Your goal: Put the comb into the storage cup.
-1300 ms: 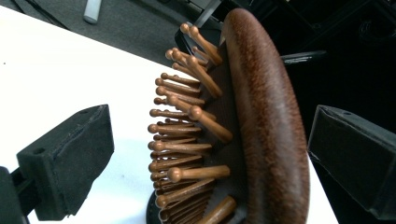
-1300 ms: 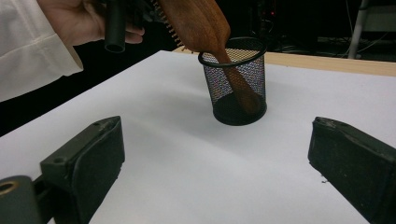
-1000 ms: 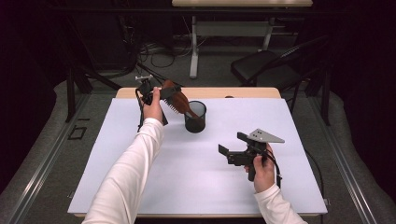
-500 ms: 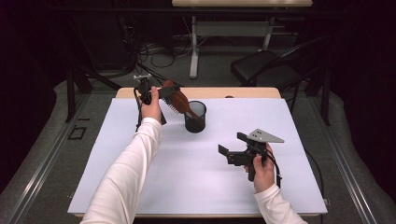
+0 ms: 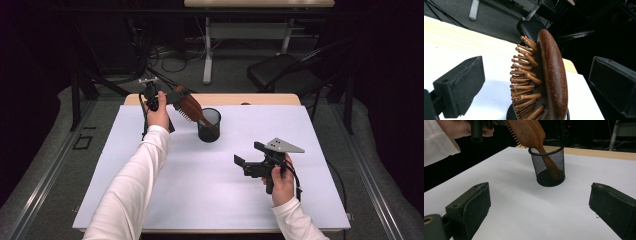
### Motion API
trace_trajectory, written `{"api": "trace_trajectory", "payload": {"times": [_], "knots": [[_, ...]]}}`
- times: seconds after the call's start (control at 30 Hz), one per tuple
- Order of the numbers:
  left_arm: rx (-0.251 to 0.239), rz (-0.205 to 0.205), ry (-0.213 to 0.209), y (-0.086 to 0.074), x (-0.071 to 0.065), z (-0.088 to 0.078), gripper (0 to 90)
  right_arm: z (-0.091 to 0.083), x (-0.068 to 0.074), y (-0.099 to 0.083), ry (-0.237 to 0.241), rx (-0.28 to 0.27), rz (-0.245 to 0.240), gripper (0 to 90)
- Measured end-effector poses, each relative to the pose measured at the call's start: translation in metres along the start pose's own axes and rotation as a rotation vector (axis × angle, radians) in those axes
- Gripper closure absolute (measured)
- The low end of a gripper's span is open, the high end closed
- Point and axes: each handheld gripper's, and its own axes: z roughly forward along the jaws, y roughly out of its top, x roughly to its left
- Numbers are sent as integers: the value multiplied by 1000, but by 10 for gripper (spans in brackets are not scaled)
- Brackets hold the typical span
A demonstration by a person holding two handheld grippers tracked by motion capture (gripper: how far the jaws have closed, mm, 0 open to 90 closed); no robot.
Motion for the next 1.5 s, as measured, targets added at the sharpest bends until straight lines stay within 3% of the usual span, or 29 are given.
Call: {"api": "trace_trajectory", "payload": {"times": [0.2, 0.4, 0.8, 1.5], "knots": [[-1, 23, -4, 3, -2, -7, 3, 0, -1, 0, 0, -4, 0, 34], [10, 126, 11, 7, -12, -16, 3, -1, -1, 1, -3, -5, 1, 34], [23, 224, 2, 12, -17, -31, 3, -3, -3, 2, -6, -5, 2, 33], [59, 333, -56, 10, -32, -53, 3, -4, -6, 4, -16, 5, 16, 34]]}}
